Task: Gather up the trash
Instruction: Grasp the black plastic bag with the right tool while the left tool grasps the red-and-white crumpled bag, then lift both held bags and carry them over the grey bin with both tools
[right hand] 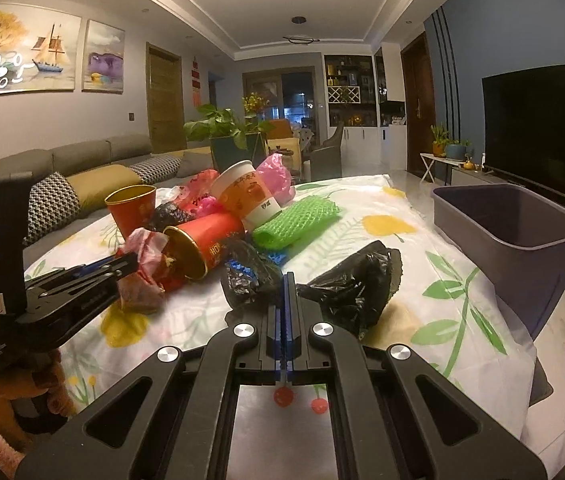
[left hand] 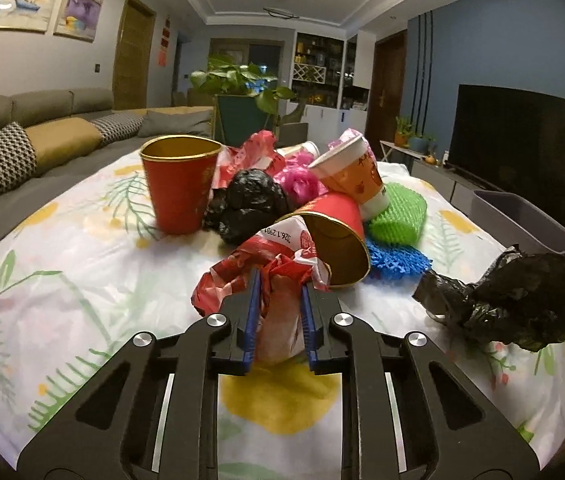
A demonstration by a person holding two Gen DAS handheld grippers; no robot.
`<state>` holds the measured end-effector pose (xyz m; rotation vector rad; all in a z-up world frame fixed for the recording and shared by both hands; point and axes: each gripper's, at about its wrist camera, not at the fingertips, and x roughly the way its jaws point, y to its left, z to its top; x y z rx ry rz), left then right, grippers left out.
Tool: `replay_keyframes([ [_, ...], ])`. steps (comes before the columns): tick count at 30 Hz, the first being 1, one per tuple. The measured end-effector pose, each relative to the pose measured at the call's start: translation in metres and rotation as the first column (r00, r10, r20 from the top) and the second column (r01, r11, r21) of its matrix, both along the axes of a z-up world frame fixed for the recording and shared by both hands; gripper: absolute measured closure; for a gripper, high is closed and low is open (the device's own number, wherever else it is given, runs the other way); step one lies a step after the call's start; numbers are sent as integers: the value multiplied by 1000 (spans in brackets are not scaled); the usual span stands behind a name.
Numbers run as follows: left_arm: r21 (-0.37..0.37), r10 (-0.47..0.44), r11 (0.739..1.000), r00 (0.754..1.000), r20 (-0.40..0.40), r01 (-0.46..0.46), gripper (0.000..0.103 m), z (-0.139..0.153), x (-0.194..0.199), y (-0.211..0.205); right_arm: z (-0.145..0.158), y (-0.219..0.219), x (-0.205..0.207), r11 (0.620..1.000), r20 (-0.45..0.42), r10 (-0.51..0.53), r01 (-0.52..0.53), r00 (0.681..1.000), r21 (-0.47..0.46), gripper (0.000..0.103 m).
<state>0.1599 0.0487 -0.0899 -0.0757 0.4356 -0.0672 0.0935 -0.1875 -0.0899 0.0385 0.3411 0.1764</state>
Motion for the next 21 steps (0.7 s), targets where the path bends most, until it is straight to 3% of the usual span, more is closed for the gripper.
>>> replay_keyframes([
  [11,-34,31,999,995,90,-28,89,38,-43,7,21,-6,-12,1000,47,13,-14,999,4,102],
  [21,-2,-76,997,983,169,77,89,80,-48,-32,60,-29,-21,1000,137,-19,19,990,2,102],
])
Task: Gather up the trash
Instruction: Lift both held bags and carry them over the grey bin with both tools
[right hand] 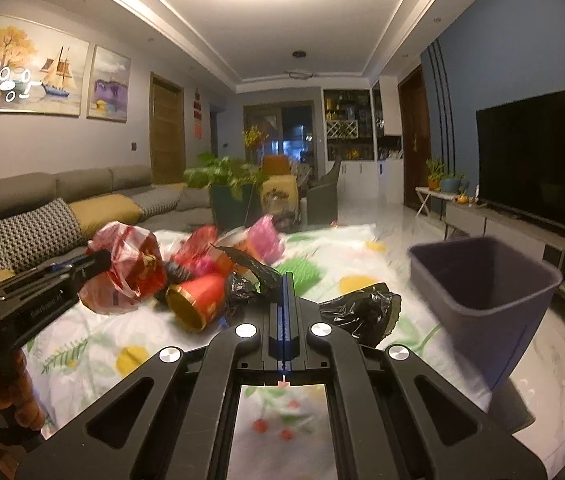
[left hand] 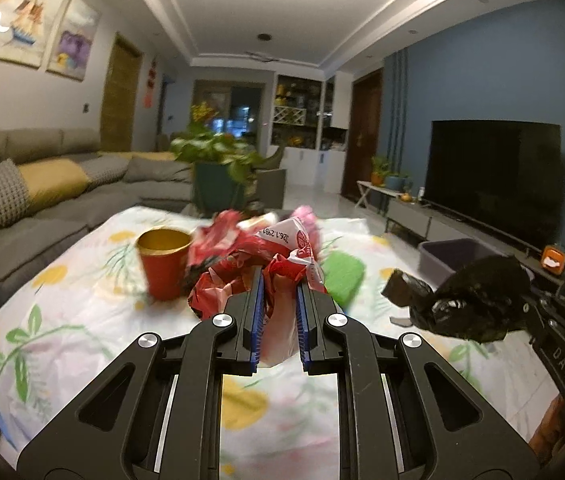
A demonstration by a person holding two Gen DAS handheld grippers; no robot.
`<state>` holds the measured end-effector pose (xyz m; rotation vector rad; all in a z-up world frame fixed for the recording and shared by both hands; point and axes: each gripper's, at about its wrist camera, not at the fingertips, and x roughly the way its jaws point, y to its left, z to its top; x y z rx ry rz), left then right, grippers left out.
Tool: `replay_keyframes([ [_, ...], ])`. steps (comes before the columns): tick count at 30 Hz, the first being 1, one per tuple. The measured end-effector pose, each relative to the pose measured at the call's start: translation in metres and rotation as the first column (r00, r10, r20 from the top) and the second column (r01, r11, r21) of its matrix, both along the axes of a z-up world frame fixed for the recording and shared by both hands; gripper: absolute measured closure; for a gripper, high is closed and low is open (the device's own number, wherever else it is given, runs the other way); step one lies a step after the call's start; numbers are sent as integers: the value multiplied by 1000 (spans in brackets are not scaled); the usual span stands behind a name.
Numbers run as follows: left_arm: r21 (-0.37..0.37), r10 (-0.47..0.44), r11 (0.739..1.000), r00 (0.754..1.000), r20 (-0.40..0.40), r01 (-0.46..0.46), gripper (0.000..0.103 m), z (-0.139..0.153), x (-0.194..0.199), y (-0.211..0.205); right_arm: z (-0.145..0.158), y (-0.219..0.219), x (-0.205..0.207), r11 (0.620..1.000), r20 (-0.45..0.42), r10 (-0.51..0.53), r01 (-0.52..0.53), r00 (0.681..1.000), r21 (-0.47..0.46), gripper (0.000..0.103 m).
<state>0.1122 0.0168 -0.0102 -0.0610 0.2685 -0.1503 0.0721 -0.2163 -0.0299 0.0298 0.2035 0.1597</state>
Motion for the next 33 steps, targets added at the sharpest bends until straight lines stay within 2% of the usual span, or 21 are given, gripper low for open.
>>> replay_keyframes([
  [8,23,-140,990,989,50,139,89,30,37,-62,36,-51,16,995,73,-103,102,992,5,102],
  [15,18,-289,957,954,80,289,89,45,77,-138,58,-110,41,966,140,-255,257,957,5,102],
  [21,1,-392,919,916,91,393,89,46,104,-197,58,-159,71,943,118,-332,330,936,39,102],
  [26,6,-449,893,889,84,451,89,38,124,-229,55,-179,80,937,116,-351,347,929,47,102],
  [33,-12,-482,875,874,58,484,89,28,146,-257,53,-192,93,936,117,-351,348,929,50,102],
])
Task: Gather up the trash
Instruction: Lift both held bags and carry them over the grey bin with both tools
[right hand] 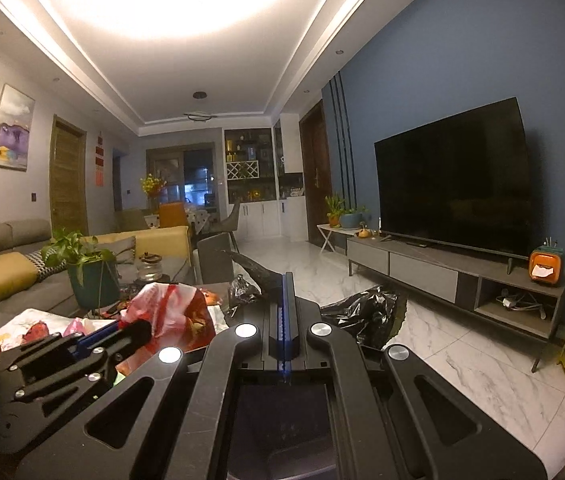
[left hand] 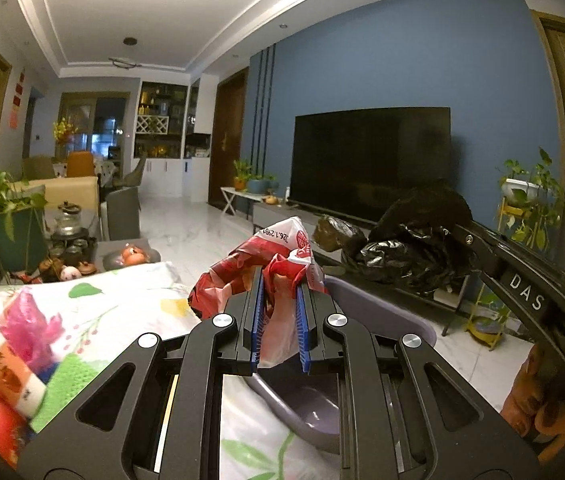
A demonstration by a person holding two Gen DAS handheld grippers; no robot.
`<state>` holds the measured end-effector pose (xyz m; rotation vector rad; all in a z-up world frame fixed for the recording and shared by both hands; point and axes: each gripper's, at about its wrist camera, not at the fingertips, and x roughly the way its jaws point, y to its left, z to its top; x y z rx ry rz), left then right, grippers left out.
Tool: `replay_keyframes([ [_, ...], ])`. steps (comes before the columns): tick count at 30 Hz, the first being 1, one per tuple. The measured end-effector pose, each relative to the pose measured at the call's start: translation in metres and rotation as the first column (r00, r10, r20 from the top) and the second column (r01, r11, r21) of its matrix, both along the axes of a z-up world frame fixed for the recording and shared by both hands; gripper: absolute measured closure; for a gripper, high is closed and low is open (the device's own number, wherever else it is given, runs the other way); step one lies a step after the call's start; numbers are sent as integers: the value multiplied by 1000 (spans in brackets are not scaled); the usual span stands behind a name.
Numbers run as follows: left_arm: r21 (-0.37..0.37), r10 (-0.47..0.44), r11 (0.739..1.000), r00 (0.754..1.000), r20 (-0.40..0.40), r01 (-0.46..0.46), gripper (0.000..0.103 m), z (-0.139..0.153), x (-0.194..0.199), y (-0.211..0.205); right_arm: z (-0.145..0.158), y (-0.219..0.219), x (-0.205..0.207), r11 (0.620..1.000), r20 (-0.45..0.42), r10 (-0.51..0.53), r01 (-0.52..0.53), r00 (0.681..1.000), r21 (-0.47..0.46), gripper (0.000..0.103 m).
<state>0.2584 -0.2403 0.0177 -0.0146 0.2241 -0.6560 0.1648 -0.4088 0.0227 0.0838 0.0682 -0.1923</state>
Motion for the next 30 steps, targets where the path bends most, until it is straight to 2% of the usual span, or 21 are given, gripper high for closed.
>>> replay_keyframes([
  [18,5,-29,1000,998,-60,30,88,-15,31,-24,-8,-15,28,999,-37,26,-24,999,39,102],
  [22,-2,-30,1000,996,-84,30,87,-17,37,-26,-10,-18,34,999,-45,26,-24,999,40,102],
  [27,15,-31,999,997,-77,32,83,-17,34,-34,-11,-24,39,998,-56,27,-24,998,57,102],
  [29,19,-39,999,996,-82,41,81,-18,36,-35,-11,-28,40,997,-54,17,-13,998,73,87],
  [30,21,-41,999,996,-83,43,77,-19,36,-35,-11,-30,39,996,-47,9,-5,999,84,66],
])
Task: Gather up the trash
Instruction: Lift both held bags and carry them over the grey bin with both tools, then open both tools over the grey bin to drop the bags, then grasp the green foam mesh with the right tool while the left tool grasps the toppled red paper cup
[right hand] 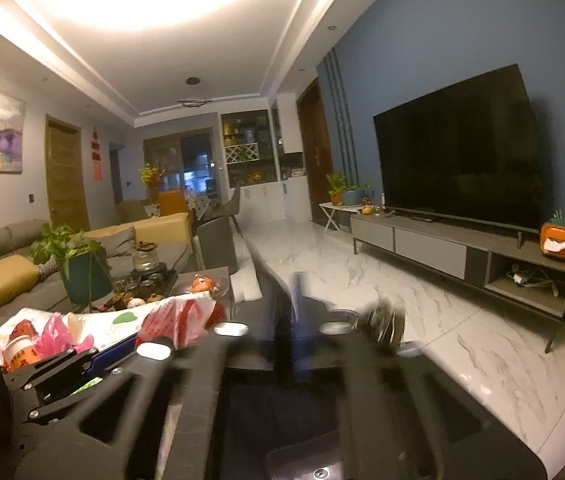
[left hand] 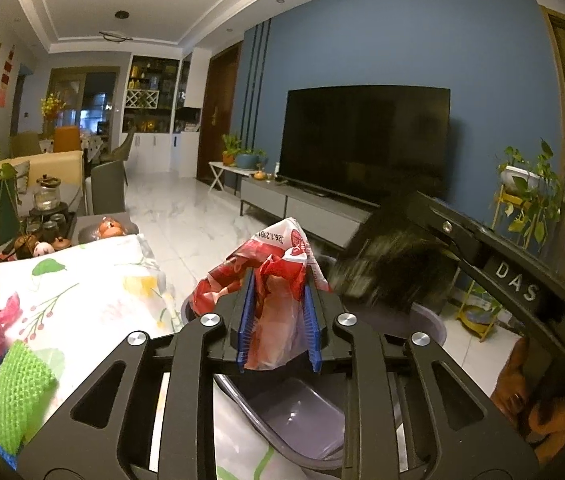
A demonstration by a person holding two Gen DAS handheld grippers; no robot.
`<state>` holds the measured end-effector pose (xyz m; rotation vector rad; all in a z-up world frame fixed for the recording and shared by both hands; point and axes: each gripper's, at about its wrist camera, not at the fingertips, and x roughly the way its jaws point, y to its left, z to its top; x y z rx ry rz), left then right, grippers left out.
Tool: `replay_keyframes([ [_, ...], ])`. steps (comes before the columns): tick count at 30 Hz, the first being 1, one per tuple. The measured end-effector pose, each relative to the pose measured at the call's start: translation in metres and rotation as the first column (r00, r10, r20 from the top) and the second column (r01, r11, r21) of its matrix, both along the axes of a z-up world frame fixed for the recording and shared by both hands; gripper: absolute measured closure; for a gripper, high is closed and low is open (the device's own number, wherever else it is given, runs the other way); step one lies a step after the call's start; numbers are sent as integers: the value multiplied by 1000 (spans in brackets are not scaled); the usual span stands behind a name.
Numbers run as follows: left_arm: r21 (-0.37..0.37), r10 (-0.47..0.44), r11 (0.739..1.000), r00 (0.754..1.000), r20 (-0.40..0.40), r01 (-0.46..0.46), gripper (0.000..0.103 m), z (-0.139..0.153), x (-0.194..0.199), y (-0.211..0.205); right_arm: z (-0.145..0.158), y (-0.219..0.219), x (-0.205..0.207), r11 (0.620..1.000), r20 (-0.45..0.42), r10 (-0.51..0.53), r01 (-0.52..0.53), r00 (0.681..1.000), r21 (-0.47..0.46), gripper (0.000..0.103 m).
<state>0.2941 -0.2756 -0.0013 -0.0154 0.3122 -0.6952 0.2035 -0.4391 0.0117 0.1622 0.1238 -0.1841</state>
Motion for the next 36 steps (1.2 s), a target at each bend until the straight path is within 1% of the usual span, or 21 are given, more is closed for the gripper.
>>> replay_keyframes([
  [1,1,1,1000,1000,-3,-1,69,0,1,0,0,-1,-3,1000,12,-10,10,1000,9,55],
  [5,-9,16,1000,1000,-17,-16,56,-3,4,5,1,-9,-10,999,27,-40,40,999,23,54],
  [6,-10,20,1000,1000,-17,-20,50,-3,3,5,1,-10,-13,998,28,-49,49,998,27,50],
  [7,-15,25,1000,1000,-19,-26,48,-4,2,7,1,-11,-15,998,29,-53,53,998,28,46],
  [8,-20,32,999,999,-21,-32,45,-4,2,10,0,-10,-18,998,30,-55,54,998,28,45],
  [10,-29,51,998,998,-22,-52,35,-5,1,15,-1,-6,-22,998,29,-64,64,998,11,41],
  [11,-33,64,997,998,-21,-64,32,-4,-1,17,-2,-4,-23,998,29,-70,70,997,2,40],
  [12,-36,74,997,997,-20,-74,27,-4,-3,19,-2,-2,-26,997,32,-73,74,997,-8,36],
  [16,-33,134,990,991,-9,-134,21,-5,-13,36,-5,6,-34,998,29,-66,67,997,-16,31],
  [21,-21,198,980,980,-1,-198,18,-8,-28,60,-10,19,-48,999,28,-49,50,998,-21,25],
  [29,-26,293,956,956,28,-293,18,-13,-63,110,-19,52,-66,1000,24,-1,2,1000,-30,25],
  [32,-31,337,941,941,40,-336,18,-12,-75,131,-21,62,-71,999,28,18,-17,999,-30,25],
  [36,-44,404,914,913,49,-403,18,-12,-89,165,-25,83,-76,998,32,54,-53,998,-26,25],
])
